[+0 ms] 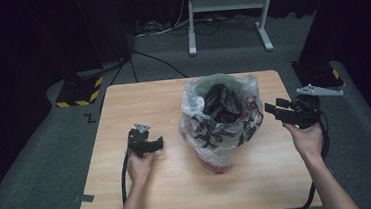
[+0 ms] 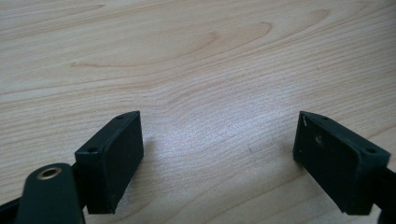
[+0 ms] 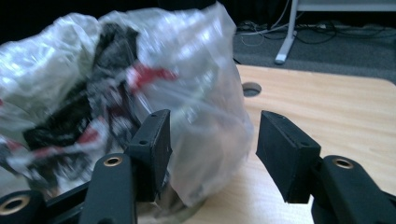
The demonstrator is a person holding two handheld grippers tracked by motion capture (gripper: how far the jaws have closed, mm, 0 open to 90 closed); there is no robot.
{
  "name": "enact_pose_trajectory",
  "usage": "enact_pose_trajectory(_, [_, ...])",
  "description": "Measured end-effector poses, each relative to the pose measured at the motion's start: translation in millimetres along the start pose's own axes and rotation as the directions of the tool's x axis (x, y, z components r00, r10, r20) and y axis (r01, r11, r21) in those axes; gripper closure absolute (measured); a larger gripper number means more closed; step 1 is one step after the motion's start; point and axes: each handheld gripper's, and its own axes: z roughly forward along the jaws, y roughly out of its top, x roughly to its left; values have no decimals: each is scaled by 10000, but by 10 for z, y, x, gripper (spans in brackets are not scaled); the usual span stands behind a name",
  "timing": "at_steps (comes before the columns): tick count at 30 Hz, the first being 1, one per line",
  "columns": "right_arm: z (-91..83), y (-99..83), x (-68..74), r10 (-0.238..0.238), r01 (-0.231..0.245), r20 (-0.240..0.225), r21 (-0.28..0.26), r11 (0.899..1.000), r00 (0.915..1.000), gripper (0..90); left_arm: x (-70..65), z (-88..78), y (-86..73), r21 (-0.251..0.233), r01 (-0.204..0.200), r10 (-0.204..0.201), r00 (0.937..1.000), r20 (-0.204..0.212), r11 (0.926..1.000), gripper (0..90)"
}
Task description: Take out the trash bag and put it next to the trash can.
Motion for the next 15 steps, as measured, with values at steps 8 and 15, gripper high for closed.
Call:
enact_pose_trajectory(8, [56,288,189,-532,533,-88,85,9985,9985,359,-5,3,-1,-97,84,-84,10000,2,9999,172])
enact_pose_trajectory(15, [198,424,242,-619,621,-75,282,9977,9981,336,-7,4,-1,-127,111,-111,9999,19,9999,176])
